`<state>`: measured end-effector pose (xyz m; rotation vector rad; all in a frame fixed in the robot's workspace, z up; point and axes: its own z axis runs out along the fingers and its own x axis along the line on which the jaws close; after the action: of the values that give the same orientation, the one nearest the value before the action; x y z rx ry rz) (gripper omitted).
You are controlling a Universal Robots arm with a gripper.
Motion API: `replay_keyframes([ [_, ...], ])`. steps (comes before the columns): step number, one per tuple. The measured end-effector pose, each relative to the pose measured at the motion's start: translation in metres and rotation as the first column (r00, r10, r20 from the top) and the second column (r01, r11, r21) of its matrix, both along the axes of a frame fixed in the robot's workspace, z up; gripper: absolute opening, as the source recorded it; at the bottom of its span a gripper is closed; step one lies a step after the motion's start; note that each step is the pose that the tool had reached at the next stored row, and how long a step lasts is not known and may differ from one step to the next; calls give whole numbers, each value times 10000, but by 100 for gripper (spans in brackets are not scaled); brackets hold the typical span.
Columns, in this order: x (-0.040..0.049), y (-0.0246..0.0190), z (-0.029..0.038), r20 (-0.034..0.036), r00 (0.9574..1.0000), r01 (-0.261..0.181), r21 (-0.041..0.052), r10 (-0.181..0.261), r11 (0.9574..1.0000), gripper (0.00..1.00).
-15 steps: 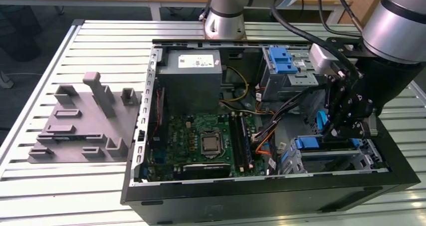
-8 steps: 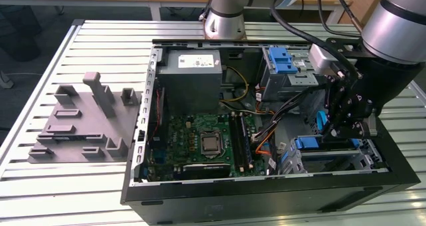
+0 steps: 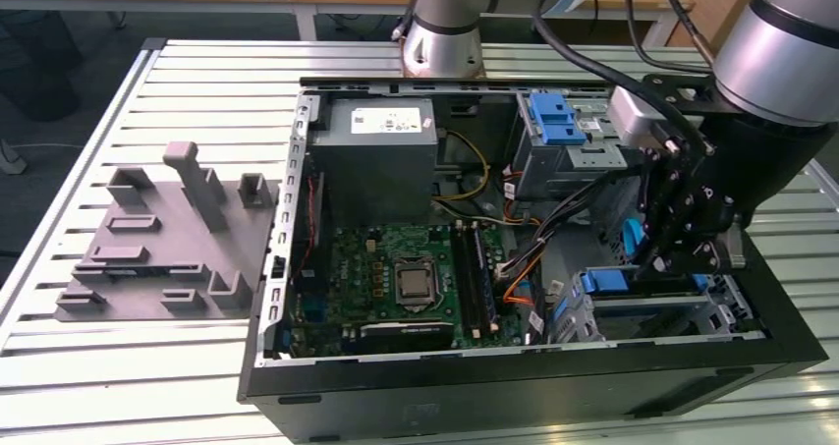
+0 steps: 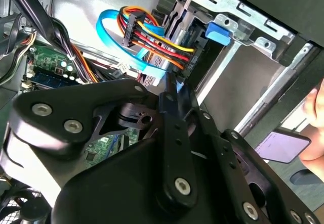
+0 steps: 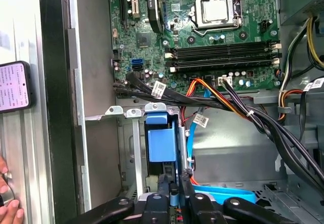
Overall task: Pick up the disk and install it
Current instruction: 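Insert the second disk wire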
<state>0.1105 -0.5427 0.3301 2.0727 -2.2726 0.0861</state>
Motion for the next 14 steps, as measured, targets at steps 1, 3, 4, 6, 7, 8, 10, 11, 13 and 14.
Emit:
replay_keyframes([
  [1, 0, 0, 14, 0, 10000, 0, -3, 0, 10000, 24],
  [3, 0, 0, 43, 0, 10000, 0, -4, 0, 10000, 24],
  [4, 0, 0, 59, 0, 10000, 0, -4, 0, 10000, 24],
  [6, 0, 0, 89, 0, 10000, 0, -4, 0, 10000, 24],
  [7, 0, 0, 102, 0, 10000, 0, -4, 0, 10000, 24],
  [8, 0, 0, 115, 0, 10000, 0, -4, 0, 10000, 24],
  [10, 0, 0, 136, 0, 10000, 0, -5, 0, 10000, 24],
  [11, 0, 0, 144, 0, 10000, 0, -4, 0, 10000, 24],
  [13, 0, 0, 157, 0, 10000, 0, -4, 0, 10000, 24],
  [14, 0, 0, 160, 0, 10000, 0, -3, 0, 10000, 24],
])
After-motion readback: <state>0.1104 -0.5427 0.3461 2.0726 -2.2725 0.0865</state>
